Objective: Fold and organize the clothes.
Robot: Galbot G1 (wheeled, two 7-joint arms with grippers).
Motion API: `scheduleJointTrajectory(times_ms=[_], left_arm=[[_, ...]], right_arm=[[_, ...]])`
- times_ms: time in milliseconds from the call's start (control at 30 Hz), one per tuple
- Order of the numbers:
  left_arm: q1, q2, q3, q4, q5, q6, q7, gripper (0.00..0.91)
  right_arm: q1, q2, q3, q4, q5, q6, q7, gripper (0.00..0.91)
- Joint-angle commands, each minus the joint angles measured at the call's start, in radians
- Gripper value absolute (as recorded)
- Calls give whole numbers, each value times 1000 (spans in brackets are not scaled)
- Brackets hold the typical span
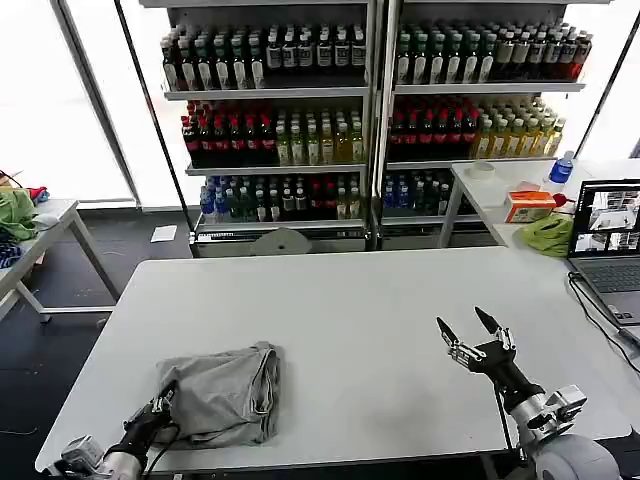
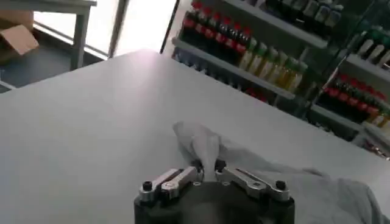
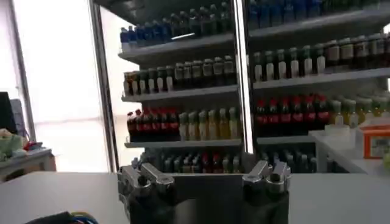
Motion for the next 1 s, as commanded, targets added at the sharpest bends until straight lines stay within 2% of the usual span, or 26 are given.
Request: scheduleJointTrajectory(times_ms=[33, 200, 300, 333, 367, 433, 567, 667, 833, 867, 933, 1000], left_arm=[[2, -21, -139, -68, -103, 26, 2, 10], [1, 45, -278, -75, -117, 75, 45, 10], [-2, 127, -394, -56, -92, 87, 63, 10], [0, 187, -439, -51, -77, 82, 70, 10], [1, 204, -460, -50, -75, 83, 76, 10], [14, 304, -530, -51, -64, 91, 96, 10], [25, 387, -552, -80, 17, 99, 131, 10], [29, 344, -481, -151, 39, 105, 103, 10], [11, 207, -270, -298, 96, 126, -9, 10], [4, 184, -211, -320, 123, 129, -35, 10], [0, 94, -2, -366, 248, 133, -90, 10], [-4, 46, 180, -370, 258, 119, -175, 10]], right_arm=[[3, -2, 0, 2, 2, 0, 2, 907], [8, -4, -5, -5, 4, 0, 3, 907], [8, -5, -4, -8, 8, 1, 4, 907], [9, -6, -5, -12, 8, 3, 4, 907], [10, -5, -6, -13, 8, 4, 4, 907], [14, -5, -9, -18, 9, 5, 2, 907], [21, 3, -19, -18, 8, 6, 2, 907], [25, 12, -21, -21, 6, 7, 3, 907], [10, 21, -14, -21, -1, 16, 3, 907], [9, 21, -14, -21, -1, 18, 3, 907], [1, 35, -8, -20, -5, 19, 4, 907], [-4, 42, -9, -17, -8, 18, 4, 907]])
